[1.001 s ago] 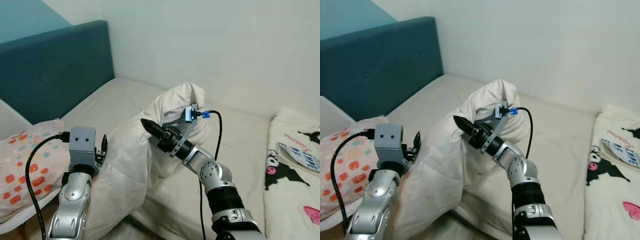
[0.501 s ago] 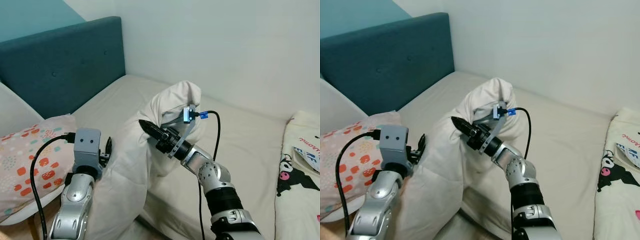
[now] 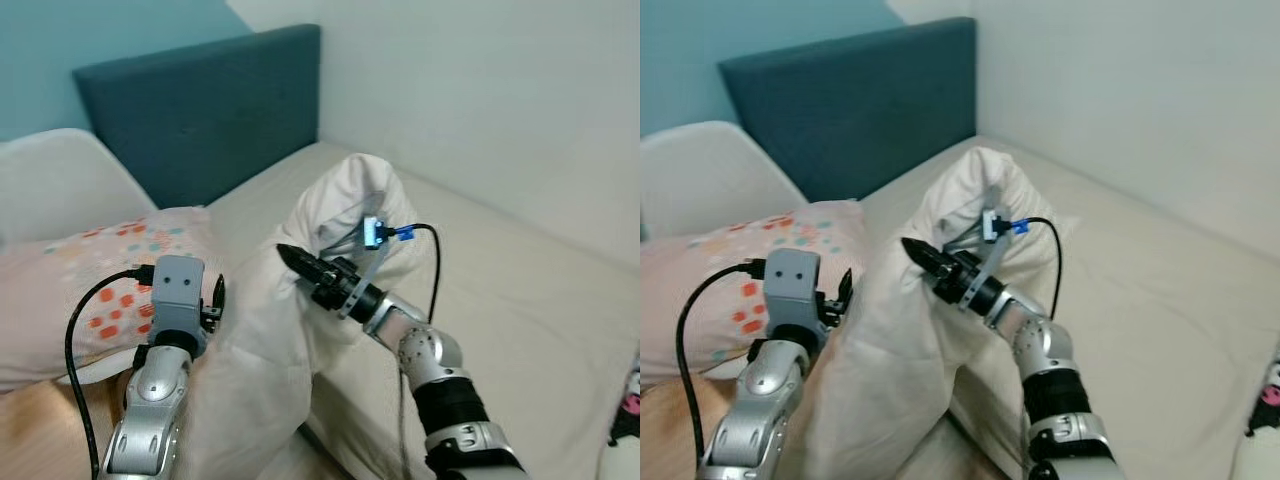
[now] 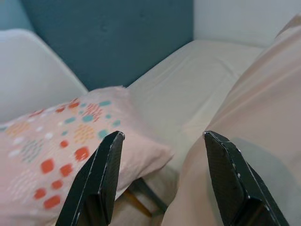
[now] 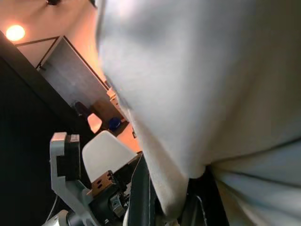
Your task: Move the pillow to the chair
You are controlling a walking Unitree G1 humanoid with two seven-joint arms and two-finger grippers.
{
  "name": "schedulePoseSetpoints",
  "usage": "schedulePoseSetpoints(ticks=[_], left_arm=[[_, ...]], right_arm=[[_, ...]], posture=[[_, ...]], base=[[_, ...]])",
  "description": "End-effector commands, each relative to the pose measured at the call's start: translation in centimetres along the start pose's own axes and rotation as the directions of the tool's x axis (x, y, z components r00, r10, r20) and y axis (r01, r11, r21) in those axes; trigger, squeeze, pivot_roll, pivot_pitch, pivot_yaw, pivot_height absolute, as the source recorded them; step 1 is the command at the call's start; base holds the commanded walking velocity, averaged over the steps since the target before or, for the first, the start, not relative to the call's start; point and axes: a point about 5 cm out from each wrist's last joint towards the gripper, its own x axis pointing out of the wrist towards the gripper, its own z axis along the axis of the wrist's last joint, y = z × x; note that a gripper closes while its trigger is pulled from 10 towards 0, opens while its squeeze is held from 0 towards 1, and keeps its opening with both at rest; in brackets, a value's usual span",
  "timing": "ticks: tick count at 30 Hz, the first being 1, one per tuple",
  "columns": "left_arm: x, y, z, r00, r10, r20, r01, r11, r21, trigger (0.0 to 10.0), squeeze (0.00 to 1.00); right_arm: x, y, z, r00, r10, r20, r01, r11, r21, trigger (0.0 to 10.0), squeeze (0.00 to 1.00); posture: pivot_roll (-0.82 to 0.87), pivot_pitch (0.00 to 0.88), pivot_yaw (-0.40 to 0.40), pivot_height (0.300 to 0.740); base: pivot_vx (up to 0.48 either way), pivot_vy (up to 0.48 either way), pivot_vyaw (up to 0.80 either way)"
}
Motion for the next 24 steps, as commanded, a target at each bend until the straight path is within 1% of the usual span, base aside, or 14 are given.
schedulePoseSetpoints(ticks=[1, 24], left_arm=[[-0.09, 0.12, -0.39, 1.000, -0.003, -0.015, 0.003, 1.000, 0.002, 10.0, 0.00], [0.29, -0.13, -0.67, 1.000, -0.018, -0.023, 0.018, 1.000, 0.000, 10.0, 0.00]], right_arm=[[0.92, 1.22, 1.12, 0.995, 0.087, 0.048, -0.085, 0.995, -0.047, 0.0, 0.00], [0.78, 0.99, 1.07, 0.996, 0.079, 0.050, -0.077, 0.996, -0.037, 0.0, 0.00]], posture=[[0.00, 0.000, -0.081, 0.740], [0.00, 0.000, -0.086, 0.740]], base=[[0.000, 0.000, 0.67], [0.000, 0.000, 0.67]])
